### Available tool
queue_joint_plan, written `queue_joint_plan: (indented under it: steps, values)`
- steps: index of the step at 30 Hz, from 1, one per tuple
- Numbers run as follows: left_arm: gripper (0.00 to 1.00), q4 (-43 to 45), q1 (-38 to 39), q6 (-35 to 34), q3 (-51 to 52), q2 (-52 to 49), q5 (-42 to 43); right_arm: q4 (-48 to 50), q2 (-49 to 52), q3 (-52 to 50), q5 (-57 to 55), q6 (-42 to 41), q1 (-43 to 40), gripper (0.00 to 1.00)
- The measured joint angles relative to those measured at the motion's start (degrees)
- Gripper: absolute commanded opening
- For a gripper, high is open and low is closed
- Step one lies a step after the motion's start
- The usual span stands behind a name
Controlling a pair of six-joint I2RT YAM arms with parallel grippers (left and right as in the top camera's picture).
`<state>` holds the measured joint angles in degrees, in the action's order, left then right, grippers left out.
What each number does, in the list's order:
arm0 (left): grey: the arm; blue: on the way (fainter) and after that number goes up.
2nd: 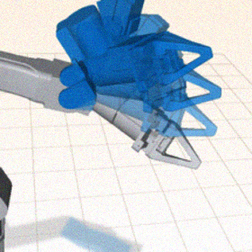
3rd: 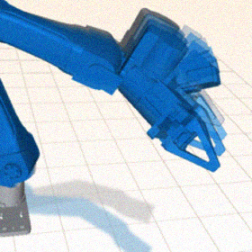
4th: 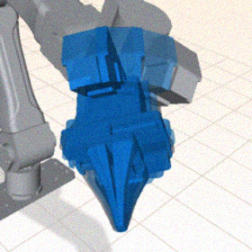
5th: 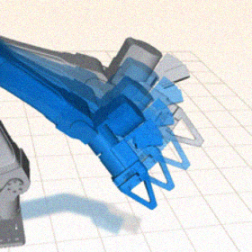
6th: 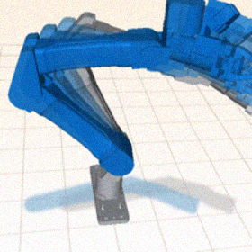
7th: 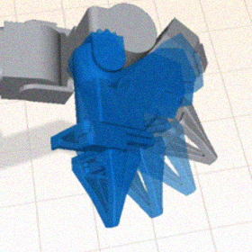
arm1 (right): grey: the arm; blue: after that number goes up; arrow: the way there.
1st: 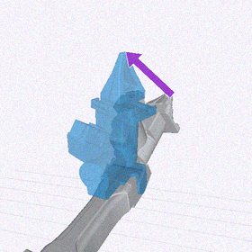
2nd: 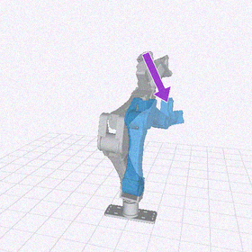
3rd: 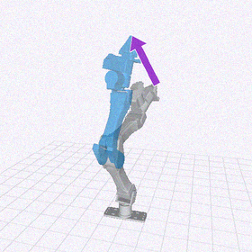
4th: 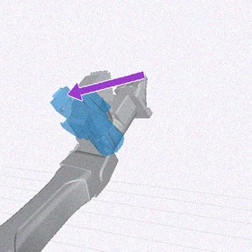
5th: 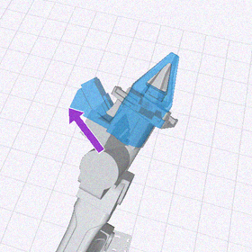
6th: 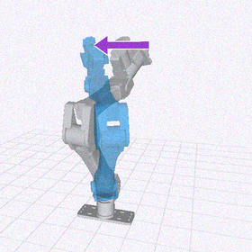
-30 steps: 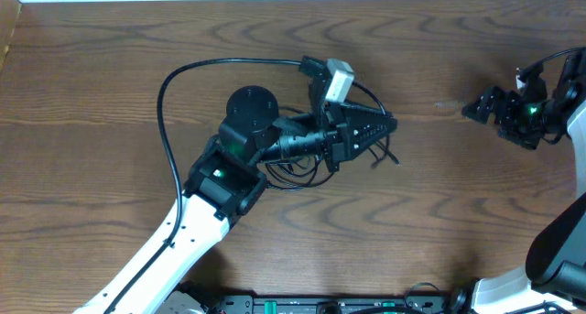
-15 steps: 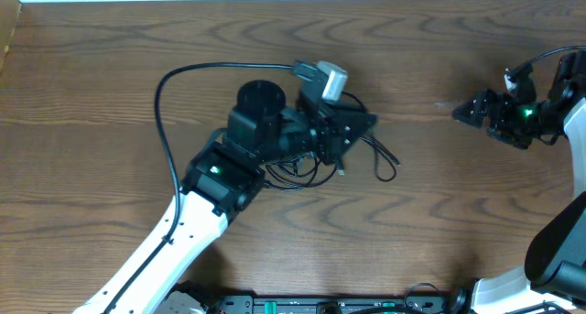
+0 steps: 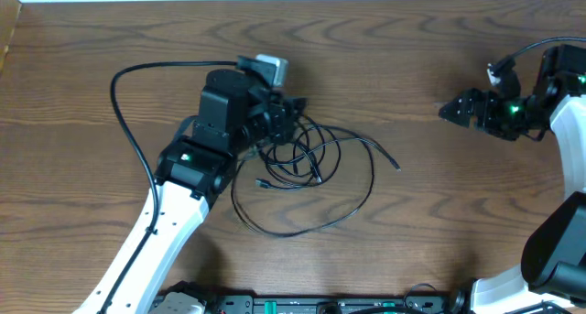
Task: Untangle cables
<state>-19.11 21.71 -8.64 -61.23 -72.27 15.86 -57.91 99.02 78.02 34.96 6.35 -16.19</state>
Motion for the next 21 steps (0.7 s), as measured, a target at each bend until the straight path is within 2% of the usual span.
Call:
queue_joint_plan:
  steps: [9,21]
  values:
    - [0.50,-4.04,-0.72,4.66,0.00,-2.56,-11.96,1.03,0.00,0.00,0.02,0.17,4.33,0.99]
    - [0.51,1.01,-0.72,5.70,0.00,-19.08,-16.02,0.50,0.00,0.00,-4.28,-0.11,8.59,0.99]
